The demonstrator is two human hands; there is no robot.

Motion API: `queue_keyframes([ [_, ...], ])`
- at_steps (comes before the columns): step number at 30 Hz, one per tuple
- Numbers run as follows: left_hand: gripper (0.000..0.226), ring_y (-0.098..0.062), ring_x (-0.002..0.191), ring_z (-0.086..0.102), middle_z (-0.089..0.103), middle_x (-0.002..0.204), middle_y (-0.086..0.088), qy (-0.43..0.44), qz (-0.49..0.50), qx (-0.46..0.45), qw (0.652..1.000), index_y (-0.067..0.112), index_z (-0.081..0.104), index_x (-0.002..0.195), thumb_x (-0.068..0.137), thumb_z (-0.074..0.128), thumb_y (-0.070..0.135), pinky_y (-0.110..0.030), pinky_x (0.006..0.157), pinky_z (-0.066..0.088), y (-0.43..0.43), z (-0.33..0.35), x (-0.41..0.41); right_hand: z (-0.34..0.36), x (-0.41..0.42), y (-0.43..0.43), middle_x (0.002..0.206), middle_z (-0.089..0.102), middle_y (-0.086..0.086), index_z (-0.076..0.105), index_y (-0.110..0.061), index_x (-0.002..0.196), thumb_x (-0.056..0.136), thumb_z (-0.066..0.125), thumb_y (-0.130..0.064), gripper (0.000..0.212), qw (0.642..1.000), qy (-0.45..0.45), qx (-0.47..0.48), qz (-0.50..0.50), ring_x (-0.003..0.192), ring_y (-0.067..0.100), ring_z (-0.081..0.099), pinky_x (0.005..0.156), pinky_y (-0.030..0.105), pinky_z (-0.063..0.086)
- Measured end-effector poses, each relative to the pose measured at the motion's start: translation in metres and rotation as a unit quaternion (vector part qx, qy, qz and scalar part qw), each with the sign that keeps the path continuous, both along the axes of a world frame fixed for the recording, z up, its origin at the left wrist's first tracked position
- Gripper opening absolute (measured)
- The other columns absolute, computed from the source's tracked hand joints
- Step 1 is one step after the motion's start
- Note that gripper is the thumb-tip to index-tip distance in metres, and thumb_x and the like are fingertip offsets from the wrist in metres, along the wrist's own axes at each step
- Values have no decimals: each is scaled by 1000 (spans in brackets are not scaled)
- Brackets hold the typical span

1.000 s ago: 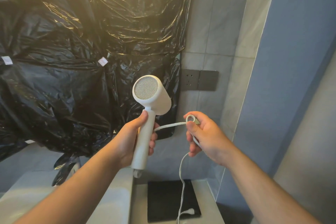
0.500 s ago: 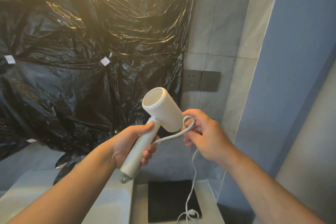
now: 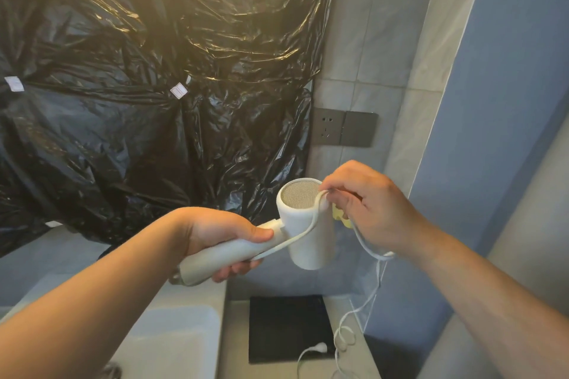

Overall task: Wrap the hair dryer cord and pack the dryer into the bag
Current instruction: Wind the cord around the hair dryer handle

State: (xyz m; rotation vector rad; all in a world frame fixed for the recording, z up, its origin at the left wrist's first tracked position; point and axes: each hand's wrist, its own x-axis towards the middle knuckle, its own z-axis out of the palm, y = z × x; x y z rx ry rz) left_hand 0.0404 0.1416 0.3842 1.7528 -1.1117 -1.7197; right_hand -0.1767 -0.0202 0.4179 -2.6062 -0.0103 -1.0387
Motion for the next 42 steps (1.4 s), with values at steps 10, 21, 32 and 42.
queue_keyframes([
  [10, 53, -10, 47, 54, 61, 59, 1, -207, -42, -59, 976, 14, 64, 74, 74, 65, 67, -36, 70, 48, -3, 8, -27, 5, 10, -1, 78, 70, -1, 72, -16, 84, 93, 59, -5, 20, 927, 158, 333, 68, 74, 9, 63, 69, 21, 51],
  [21, 43, -19, 53, 50, 57, 62, -5, -374, -36, -171, 911, 9, 64, 83, 82, 68, 52, -28, 58, 47, 12, 19, -50, -14, 15, -9, 55, 66, -5, 64, -3, 88, 95, 49, 3, 17, 858, 170, 480, 72, 47, 4, 59, 47, 15, 47],
  [32, 44, -13, 70, 61, 65, 78, 10, -631, -65, -188, 750, 30, 64, 90, 74, 62, 70, -28, 57, 44, 17, 22, -61, -25, 17, -18, 75, 64, 7, 74, -19, 72, 77, 75, -12, 9, 860, 179, 478, 14, 64, 16, 55, 61, 28, 43],
  [42, 46, -20, 68, 46, 64, 84, 6, -775, -141, -251, 563, 31, 56, 99, 81, 49, 73, -28, 53, 25, 21, 17, -53, -18, 15, -24, 59, 57, 4, 72, -20, 61, 74, 78, -17, 15, 902, 174, 394, 17, 53, 18, 42, 48, 25, 32],
])
